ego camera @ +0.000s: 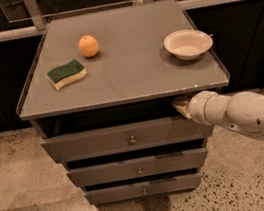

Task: Open top drawer

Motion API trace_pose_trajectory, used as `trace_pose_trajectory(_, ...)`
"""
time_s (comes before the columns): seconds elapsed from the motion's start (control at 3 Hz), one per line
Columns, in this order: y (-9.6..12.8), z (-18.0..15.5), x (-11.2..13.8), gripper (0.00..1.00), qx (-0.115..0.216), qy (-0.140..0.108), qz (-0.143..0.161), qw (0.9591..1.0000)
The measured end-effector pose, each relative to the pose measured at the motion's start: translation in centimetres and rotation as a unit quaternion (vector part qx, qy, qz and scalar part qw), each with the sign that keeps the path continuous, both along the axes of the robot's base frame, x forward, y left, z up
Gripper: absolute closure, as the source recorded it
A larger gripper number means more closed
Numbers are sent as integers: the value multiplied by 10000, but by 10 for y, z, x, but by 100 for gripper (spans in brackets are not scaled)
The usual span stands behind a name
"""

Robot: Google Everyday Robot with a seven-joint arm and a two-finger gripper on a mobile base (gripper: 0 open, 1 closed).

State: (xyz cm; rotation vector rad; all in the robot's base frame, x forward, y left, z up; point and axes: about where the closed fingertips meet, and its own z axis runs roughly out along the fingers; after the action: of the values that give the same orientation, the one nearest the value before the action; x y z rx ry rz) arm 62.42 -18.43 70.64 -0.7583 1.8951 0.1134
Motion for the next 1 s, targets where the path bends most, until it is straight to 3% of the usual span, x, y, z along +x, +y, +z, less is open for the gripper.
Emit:
trace_pose_trajectory(0.33, -5, -19, -12, 100, -89, 238, 75, 9996)
trace_pose_trajectory(1.0, -9, -22, -19, 100, -96, 346, 78, 9993)
